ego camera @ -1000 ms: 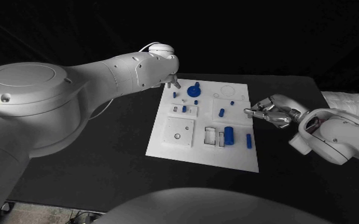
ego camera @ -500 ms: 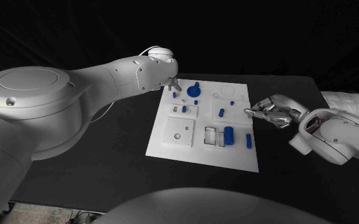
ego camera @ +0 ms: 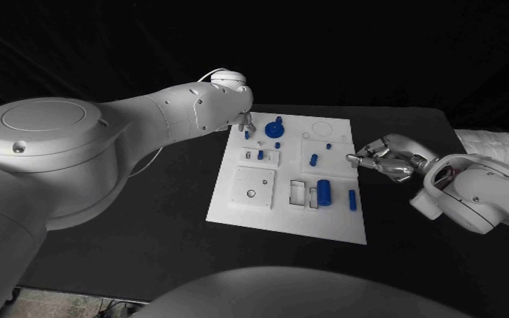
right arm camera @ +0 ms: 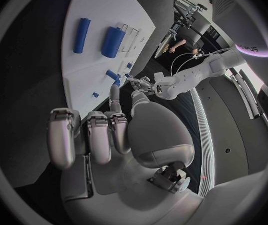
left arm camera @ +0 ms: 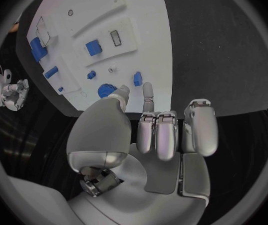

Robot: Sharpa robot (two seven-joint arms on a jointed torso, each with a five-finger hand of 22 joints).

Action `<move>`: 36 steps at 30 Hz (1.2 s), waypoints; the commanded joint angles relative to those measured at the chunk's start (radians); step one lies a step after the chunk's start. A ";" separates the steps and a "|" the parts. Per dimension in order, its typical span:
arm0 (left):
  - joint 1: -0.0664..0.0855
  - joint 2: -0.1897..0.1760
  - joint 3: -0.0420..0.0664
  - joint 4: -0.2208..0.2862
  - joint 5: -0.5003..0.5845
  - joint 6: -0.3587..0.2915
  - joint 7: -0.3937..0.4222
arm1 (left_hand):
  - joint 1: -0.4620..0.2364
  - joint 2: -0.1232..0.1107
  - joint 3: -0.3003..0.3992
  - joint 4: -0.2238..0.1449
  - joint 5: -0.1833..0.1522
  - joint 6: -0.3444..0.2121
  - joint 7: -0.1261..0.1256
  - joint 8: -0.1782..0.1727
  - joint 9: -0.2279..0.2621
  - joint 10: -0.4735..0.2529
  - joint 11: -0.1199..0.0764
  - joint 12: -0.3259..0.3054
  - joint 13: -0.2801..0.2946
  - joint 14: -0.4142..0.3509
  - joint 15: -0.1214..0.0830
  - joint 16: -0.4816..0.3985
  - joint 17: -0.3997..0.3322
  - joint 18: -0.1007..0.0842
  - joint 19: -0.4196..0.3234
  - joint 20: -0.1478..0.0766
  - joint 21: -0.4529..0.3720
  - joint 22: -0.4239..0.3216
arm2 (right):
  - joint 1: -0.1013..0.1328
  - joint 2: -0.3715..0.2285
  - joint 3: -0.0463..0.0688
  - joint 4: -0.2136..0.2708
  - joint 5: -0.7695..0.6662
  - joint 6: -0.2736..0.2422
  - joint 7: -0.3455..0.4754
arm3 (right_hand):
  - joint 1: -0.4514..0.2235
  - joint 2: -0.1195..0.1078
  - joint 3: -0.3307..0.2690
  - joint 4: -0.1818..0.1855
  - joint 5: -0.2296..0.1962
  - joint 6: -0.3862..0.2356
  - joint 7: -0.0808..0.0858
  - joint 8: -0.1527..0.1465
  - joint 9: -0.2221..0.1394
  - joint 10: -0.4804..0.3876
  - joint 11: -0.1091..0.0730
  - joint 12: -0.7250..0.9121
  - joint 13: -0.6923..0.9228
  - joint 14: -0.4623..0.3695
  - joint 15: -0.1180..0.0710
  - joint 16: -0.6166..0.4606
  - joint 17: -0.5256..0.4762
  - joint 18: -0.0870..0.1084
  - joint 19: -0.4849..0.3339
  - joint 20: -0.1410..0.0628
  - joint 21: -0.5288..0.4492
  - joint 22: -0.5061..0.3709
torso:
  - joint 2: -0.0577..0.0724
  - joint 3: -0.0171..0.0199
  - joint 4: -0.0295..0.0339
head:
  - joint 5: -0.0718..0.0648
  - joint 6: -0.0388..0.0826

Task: Assemble the parts on the task board

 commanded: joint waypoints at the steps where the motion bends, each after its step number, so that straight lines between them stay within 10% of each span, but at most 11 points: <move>1: -0.002 0.003 0.001 -0.001 -0.003 0.020 -0.002 | 0.011 -0.003 0.007 0.001 0.005 0.001 -0.001 -0.005 0.000 0.106 0.008 0.002 0.263 0.107 0.007 0.003 0.263 0.004 0.013 0.009 -0.007 0.206 | 0.000 -0.001 0.000 0.002 -0.003 0.014 0.003 | 0.007 0.008 -0.006 0.001 0.005 0.000 0.004 -0.007 -0.002 0.106 0.006 0.004 0.263 0.103 0.006 0.003 0.264 0.005 0.007 0.000 0.002 0.217 | 0.000 -0.0002 -0.0001 | 0.000 0.000; 36: -0.015 0.007 0.001 -0.007 0.022 0.013 0.018 | 0.097 0.013 0.070 -0.005 0.138 0.009 -0.006 -0.035 0.007 0.106 0.004 0.002 0.263 0.107 0.004 0.003 0.263 0.006 0.008 0.007 -0.016 0.203 | 0.000 -0.002 0.000 0.001 -0.003 0.019 -0.004 | 0.009 0.008 -0.007 0.000 0.008 0.001 0.004 -0.008 -0.002 0.106 0.005 0.004 0.263 0.103 0.006 0.003 0.264 0.006 0.004 0.000 -0.001 0.216 | 0.000 0.0003 -0.0002 | -0.001 0.000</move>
